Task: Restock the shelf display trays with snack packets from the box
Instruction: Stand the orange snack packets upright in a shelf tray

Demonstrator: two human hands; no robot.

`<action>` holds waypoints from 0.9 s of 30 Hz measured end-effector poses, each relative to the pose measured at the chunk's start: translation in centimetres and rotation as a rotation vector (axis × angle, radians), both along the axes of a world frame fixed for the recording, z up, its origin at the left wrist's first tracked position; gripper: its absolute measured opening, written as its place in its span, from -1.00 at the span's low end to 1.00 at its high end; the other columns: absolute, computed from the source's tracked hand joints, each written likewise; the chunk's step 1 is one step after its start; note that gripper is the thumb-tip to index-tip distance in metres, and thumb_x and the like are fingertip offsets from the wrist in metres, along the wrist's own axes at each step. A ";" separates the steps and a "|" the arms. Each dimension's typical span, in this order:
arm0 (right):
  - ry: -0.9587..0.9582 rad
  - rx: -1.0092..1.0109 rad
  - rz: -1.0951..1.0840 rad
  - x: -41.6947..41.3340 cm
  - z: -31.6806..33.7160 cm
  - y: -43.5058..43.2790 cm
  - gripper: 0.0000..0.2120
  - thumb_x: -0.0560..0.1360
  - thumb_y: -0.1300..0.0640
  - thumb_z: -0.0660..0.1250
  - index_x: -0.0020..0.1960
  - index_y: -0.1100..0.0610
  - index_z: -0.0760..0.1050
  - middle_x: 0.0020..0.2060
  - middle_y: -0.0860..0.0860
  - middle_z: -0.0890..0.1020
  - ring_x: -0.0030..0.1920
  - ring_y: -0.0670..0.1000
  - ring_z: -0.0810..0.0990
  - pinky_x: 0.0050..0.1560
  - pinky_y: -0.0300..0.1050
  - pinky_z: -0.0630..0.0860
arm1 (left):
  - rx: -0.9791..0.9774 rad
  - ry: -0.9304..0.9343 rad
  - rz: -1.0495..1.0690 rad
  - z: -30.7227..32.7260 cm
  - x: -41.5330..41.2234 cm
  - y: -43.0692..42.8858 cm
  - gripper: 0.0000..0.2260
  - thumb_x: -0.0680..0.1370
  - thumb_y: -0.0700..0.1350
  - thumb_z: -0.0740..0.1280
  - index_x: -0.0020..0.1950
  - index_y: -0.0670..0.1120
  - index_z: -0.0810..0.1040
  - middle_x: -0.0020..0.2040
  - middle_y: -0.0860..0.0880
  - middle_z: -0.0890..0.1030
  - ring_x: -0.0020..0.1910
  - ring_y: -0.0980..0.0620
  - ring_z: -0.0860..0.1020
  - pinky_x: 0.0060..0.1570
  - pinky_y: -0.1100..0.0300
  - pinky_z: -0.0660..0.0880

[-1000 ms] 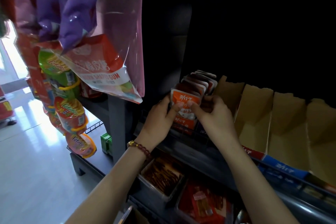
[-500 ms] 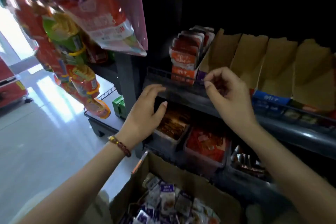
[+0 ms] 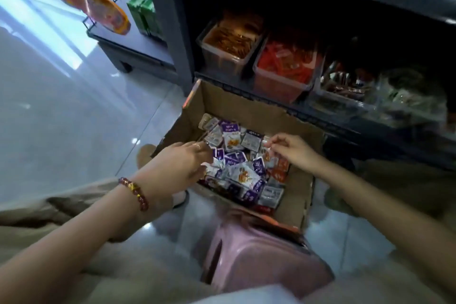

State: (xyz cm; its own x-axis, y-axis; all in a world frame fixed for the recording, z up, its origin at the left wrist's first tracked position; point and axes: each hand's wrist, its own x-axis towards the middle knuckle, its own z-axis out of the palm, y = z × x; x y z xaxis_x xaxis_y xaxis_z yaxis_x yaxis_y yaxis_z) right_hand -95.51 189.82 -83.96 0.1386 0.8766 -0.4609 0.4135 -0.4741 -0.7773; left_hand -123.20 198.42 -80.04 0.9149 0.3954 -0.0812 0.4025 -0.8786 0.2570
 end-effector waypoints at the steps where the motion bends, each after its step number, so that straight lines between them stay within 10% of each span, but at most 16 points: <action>1: -0.073 -0.115 -0.023 0.4 -2.8 -0.2 -0.88 0.56 0.31 0.23 -0.03 0.18 0.53 -0.16 0.09 0.60 -0.14 -0.07 0.56 -0.13 -0.19 0.44 | -0.009 0.004 0.008 -0.6 -0.6 -0.3 -0.82 0.47 -0.04 0.23 -0.09 0.01 0.63 -0.06 0.05 0.63 -0.19 0.08 0.61 -0.30 0.24 0.52; 5: -0.390 -0.476 0.068 0.4 -10.5 -0.7 -0.76 0.53 0.16 0.26 0.10 0.29 0.51 0.05 0.21 0.59 0.00 0.14 0.59 -0.08 -0.09 0.50 | -0.016 0.052 0.018 -2.0 -1.0 -0.6 -0.79 0.46 -0.05 0.20 -0.10 -0.03 0.62 -0.08 0.01 0.63 -0.17 0.02 0.63 -0.27 0.17 0.55; 9: -0.591 -0.600 0.169 -1.8 -14.3 -0.2 -0.46 0.49 0.15 0.27 0.39 0.36 0.26 0.46 0.24 0.17 0.32 0.16 0.39 -0.01 -0.13 0.45 | 0.016 0.072 0.001 -2.2 1.0 -0.6 -0.83 0.39 -0.16 0.42 -0.03 -0.08 0.62 -0.01 -0.05 0.62 -0.11 -0.07 0.62 -0.18 0.08 0.55; 17: -0.662 -0.595 0.229 -1.9 -15.2 0.1 -0.45 0.50 0.21 0.29 0.44 0.31 0.24 0.51 0.16 -0.28 0.53 0.16 -0.15 0.39 -0.04 0.30 | 0.011 -0.002 -0.028 -3.0 1.6 -1.3 -0.75 0.30 -0.19 0.51 -0.05 -0.07 0.63 -0.03 -0.04 0.64 -0.13 -0.05 0.63 -0.17 0.12 0.55; 27: -0.868 -0.369 0.244 0.5 -12.2 0.8 -0.61 0.54 0.16 0.26 0.34 0.25 0.39 0.36 0.17 0.36 0.36 0.16 0.29 0.36 0.00 0.25 | -0.027 0.013 0.000 -3.6 1.8 -1.4 -0.75 0.34 -0.16 0.51 -0.01 -0.04 0.62 0.00 0.00 0.63 -0.06 -0.03 0.63 -0.06 0.09 0.55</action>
State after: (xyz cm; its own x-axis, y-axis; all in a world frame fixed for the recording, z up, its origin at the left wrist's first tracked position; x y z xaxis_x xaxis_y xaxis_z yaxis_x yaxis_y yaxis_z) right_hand -95.02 190.65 -96.12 0.3938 0.7473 -0.5352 0.8915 -0.4523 0.0245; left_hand -121.36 197.07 -83.64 0.9137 0.3930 -0.1041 0.4061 -0.8714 0.2752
